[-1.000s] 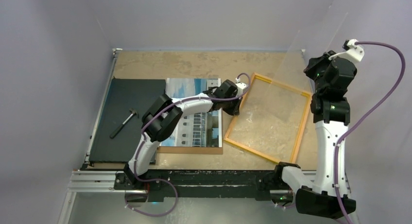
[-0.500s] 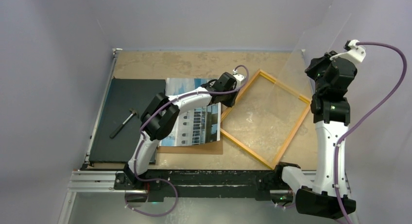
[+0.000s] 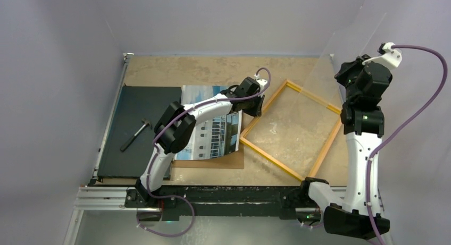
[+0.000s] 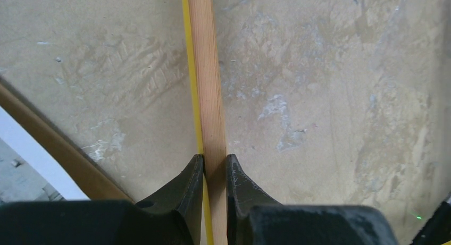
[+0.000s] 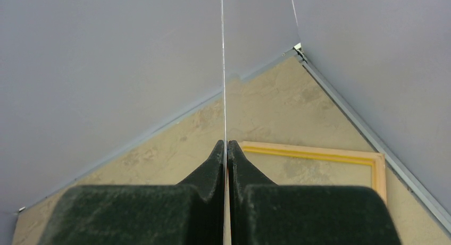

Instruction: Put the photo into the frame

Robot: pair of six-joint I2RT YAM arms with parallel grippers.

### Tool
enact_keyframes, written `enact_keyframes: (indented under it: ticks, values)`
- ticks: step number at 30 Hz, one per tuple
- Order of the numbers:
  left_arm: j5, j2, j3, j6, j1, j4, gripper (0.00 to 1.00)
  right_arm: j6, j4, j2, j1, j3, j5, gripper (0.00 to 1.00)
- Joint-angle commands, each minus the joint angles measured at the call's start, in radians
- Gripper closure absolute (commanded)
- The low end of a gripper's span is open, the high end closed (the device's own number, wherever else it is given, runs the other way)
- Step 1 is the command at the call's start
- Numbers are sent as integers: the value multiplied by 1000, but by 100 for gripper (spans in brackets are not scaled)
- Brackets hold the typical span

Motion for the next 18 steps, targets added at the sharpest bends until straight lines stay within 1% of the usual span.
enact_keyframes:
  ticks: [1, 6, 10, 14, 18]
  values:
    - [124, -15, 50, -138, 2, 93, 100, -11, 44, -16, -2, 61, 30, 100]
    - [125, -4, 111, -166, 1, 86, 100, -13, 45, -14, -3, 61, 28, 100]
    - [126, -8, 112, -172, 3, 85, 100, -13, 51, -13, -3, 52, 21, 100]
    - [103, -29, 79, -151, 16, 83, 100, -9, 54, -13, -3, 51, 5, 100]
    - [42, -87, 6, -88, 76, 82, 100, 12, 67, -5, -3, 46, -40, 100]
